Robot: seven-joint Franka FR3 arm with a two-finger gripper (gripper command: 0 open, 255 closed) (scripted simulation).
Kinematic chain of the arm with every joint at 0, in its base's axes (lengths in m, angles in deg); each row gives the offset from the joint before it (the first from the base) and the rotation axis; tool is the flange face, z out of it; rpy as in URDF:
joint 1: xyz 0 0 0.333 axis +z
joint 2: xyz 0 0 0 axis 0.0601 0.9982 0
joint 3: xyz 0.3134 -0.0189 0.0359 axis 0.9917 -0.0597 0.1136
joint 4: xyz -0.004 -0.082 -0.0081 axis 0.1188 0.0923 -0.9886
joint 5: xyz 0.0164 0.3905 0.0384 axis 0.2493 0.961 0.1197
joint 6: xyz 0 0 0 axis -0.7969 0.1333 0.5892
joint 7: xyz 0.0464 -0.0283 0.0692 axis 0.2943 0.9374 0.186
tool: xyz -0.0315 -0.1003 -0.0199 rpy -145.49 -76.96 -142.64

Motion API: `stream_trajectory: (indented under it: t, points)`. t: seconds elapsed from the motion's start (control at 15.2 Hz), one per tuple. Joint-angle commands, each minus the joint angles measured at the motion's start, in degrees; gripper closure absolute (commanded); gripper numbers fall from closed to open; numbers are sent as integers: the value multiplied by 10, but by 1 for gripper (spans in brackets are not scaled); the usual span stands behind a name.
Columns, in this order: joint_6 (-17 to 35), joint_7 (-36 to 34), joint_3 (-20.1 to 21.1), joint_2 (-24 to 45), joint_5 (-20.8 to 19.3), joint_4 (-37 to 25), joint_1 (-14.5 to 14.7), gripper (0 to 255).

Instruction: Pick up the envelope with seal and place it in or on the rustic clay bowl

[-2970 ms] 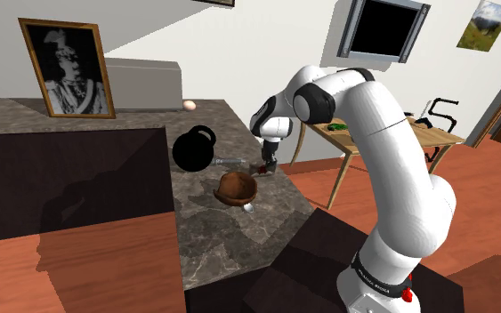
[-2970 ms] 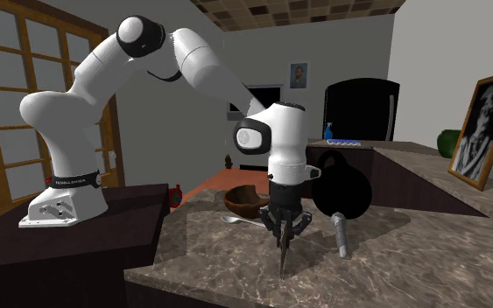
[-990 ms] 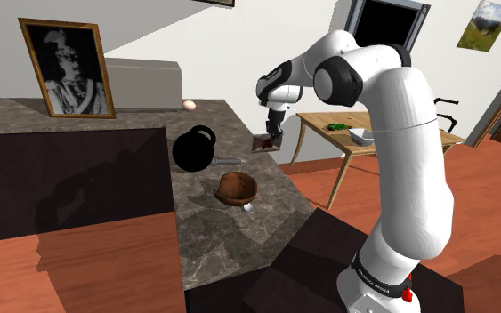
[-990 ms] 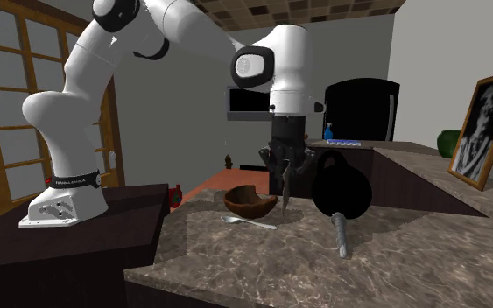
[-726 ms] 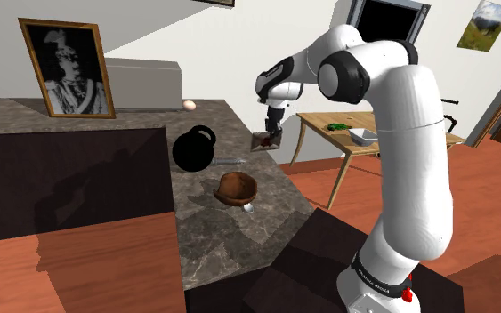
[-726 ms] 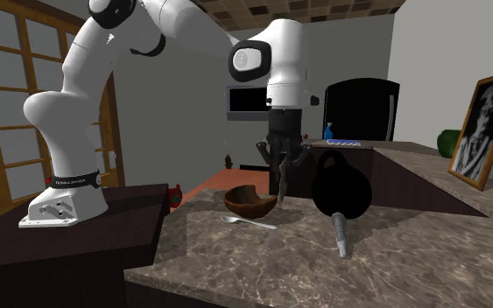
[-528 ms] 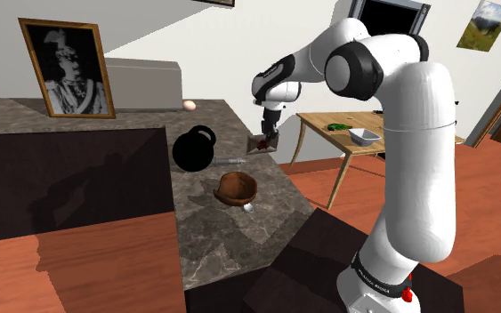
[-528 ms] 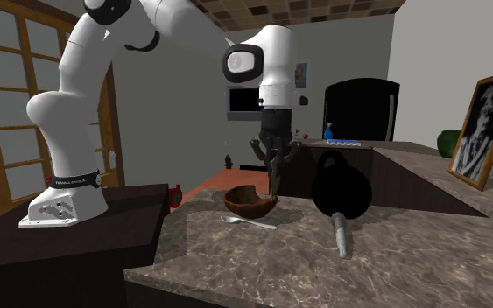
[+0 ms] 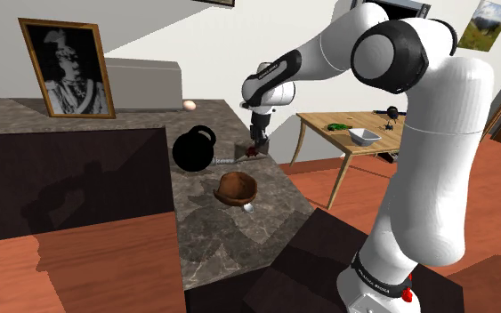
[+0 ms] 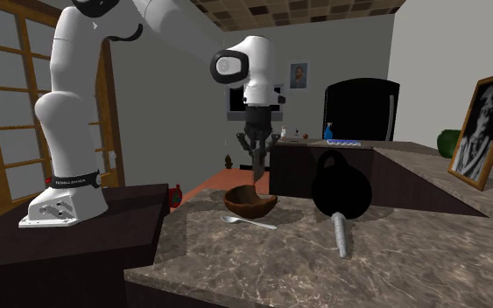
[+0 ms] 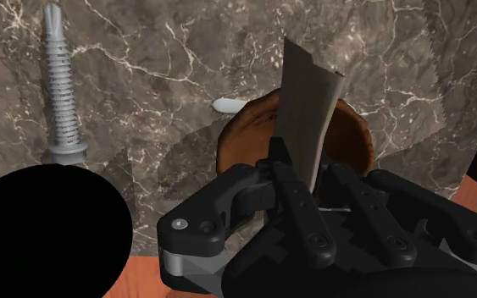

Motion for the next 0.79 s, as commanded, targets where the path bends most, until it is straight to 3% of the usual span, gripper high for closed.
stream_trajectory:
  t: [0.0, 0.26, 0.73]
  points:
    - [7, -33, 5, -19, -13, 21, 22, 255]
    - [18, -107, 21, -61, -42, 62, 66, 255]
    - [65, -86, 28, -24, -12, 79, 60, 255]
